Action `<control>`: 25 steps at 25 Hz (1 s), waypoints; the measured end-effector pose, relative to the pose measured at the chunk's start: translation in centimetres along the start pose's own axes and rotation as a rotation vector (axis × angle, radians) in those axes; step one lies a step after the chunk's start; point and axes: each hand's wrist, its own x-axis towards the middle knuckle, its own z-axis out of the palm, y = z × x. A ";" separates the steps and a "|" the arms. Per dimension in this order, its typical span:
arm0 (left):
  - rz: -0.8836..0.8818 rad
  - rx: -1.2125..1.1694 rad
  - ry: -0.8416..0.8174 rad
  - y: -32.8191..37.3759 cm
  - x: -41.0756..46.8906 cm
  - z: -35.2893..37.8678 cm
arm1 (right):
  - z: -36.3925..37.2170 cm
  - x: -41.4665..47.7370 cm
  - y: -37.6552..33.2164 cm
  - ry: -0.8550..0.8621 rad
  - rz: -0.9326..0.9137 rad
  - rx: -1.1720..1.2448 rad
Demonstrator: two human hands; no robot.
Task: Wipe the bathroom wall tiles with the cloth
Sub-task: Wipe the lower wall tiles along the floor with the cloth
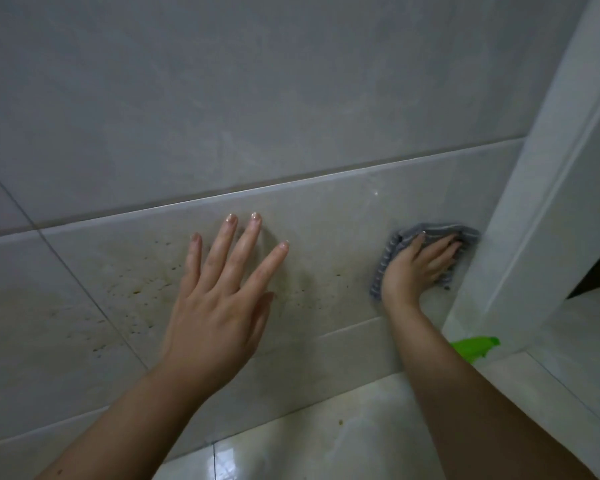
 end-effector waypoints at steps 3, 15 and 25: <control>-0.024 -0.016 0.046 -1.1 -0.9 -0.6 | 0.6 -8.6 -3.9 0.036 -0.389 -0.037; -0.112 -0.083 0.109 -4.5 -5.5 -1.2 | 1.3 -12.4 0.2 -0.109 -0.147 -0.014; -0.213 -0.073 0.116 -6.5 -7.2 -2.0 | 1.7 -13.1 -4.1 0.026 -0.409 -0.029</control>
